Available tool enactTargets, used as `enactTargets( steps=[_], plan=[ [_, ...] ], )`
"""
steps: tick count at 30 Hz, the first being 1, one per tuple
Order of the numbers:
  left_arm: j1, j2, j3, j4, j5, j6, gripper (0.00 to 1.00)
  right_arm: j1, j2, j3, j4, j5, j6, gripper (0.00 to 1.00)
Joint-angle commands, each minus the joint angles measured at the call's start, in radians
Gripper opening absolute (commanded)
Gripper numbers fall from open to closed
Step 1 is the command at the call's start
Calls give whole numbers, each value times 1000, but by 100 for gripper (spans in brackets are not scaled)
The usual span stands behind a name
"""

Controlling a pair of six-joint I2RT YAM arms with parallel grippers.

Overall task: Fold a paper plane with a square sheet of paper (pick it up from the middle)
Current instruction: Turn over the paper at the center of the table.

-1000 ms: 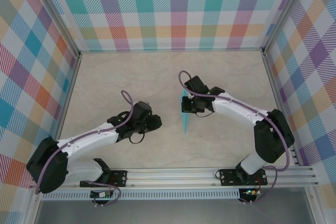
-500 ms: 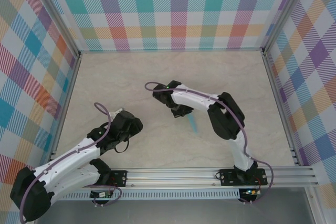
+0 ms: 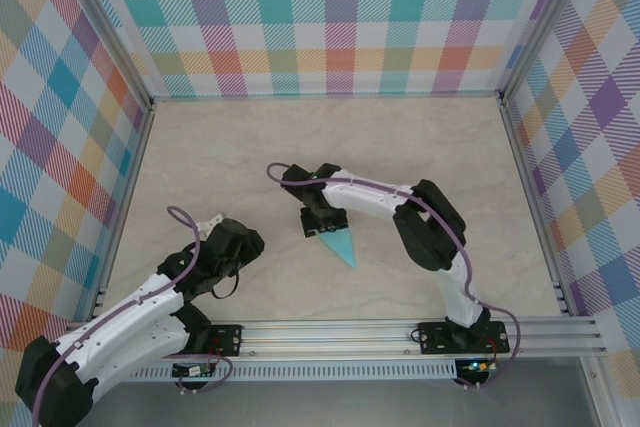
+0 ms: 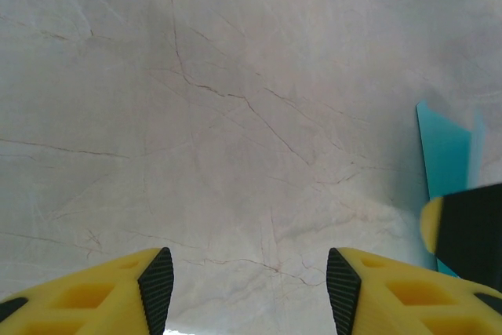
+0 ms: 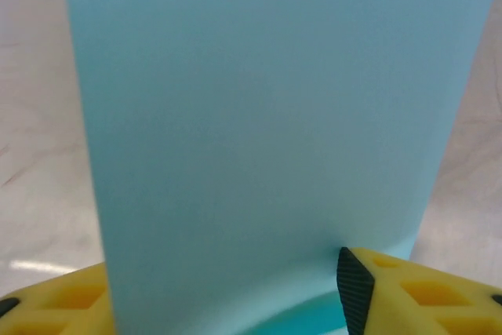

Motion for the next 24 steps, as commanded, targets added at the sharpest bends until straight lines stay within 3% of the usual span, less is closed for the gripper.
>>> enactTargets(
  steps=[1, 4, 6, 8, 11, 14, 17, 24],
  plan=[
    [17, 38, -3, 43, 48, 12, 57, -23, -188, -96, 148, -117, 2, 68],
    [17, 110, 18, 103, 111, 42, 58, -87, -339, -280, 307, -252, 19, 75],
    [18, 176, 49, 123, 151, 68, 59, -127, -425, -391, 403, -330, 16, 93],
    [17, 239, 81, 148, 196, 89, 59, -165, -474, -460, 442, -381, 23, 92],
    [17, 336, 121, 194, 262, 108, 59, -234, -524, -574, 537, -491, 50, 80],
    [17, 420, 162, 247, 324, 118, 59, -275, -538, -651, 628, -617, 66, 53],
    [17, 493, 199, 270, 361, 121, 59, -277, -520, -665, 632, -648, 51, 32],
    [17, 623, 260, 311, 414, 114, 57, -282, -444, -660, 635, -654, 32, 16]
  ],
)
